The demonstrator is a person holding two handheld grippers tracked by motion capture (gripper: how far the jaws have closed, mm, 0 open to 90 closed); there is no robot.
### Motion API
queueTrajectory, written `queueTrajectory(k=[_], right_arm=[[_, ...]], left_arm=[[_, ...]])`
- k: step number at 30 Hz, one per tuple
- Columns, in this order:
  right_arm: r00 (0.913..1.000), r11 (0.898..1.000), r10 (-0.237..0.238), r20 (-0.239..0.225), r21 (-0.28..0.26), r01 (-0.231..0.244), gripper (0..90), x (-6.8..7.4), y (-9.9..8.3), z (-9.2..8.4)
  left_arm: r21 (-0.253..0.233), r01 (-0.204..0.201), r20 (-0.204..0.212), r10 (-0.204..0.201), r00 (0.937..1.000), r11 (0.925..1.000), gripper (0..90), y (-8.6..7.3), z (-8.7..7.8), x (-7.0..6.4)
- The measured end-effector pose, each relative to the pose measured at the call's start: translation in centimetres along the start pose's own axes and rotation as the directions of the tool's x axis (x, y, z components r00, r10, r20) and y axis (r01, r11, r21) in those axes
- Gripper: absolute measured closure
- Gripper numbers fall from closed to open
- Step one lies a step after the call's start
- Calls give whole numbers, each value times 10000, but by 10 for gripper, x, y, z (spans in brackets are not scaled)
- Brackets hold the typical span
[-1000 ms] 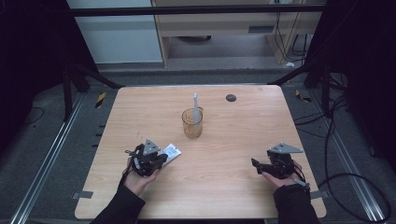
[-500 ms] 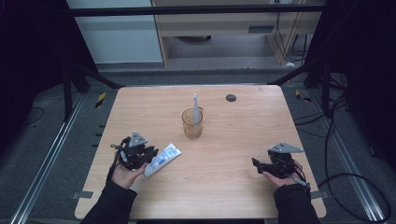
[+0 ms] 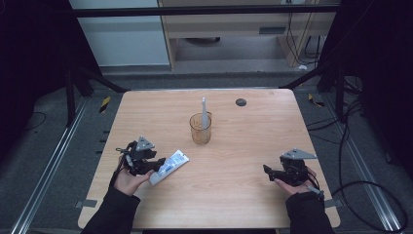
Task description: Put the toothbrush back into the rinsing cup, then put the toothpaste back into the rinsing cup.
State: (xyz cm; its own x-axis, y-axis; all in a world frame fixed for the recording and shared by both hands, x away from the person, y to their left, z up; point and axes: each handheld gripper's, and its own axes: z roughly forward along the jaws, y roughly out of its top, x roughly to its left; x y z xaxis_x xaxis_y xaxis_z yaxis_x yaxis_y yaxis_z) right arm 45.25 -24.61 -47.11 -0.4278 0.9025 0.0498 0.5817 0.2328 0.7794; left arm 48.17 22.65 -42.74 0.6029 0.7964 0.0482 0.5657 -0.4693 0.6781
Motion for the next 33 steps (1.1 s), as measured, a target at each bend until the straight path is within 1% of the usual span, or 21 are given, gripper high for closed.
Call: queueTrajectory(k=[3,6,10,11,13,15,17,18,23,25,31,33], right_arm=[[10000,10000,-30,24,-13,30,253,0,0,0],[10000,10000,22,-4,18,-22,251,0,0,0],[10000,10000,-54,34,6,54,251,-1,0,1],[10000,10000,-5,30,11,5,251,-1,0,0],[10000,10000,31,41,14,-31,250,-1,0,0],[10000,10000,-35,83,11,35,250,-2,0,1],[10000,10000,25,67,47,-26,250,-1,0,1],[10000,10000,40,44,47,-40,250,-1,0,1],[10000,10000,18,34,51,-18,247,-3,-1,1],[10000,9999,86,13,81,-86,246,-3,-1,1],[10000,9999,59,42,145,-60,242,-4,-1,3],[10000,9998,52,35,173,-52,242,-4,-1,3]], left_arm=[[36,-5,18,5,10000,10000,482,2,0,0],[216,-118,66,117,9999,9997,460,5,1,1],[366,-284,91,280,9996,9989,439,8,1,0],[383,-329,73,327,9994,9987,434,9,1,0],[459,-408,101,404,9991,9981,426,12,1,1],[534,-527,73,524,9986,9972,421,16,2,2],[626,-545,162,536,9984,9966,411,20,4,1],[690,-618,177,608,9980,9957,406,22,5,2],[826,-664,189,650,9977,9944,388,29,7,2],[903,-689,221,672,9975,9935,386,31,8,2],[1206,-714,327,679,9972,9901,382,31,14,2],[1351,-760,415,710,9966,9879,381,32,17,2]])
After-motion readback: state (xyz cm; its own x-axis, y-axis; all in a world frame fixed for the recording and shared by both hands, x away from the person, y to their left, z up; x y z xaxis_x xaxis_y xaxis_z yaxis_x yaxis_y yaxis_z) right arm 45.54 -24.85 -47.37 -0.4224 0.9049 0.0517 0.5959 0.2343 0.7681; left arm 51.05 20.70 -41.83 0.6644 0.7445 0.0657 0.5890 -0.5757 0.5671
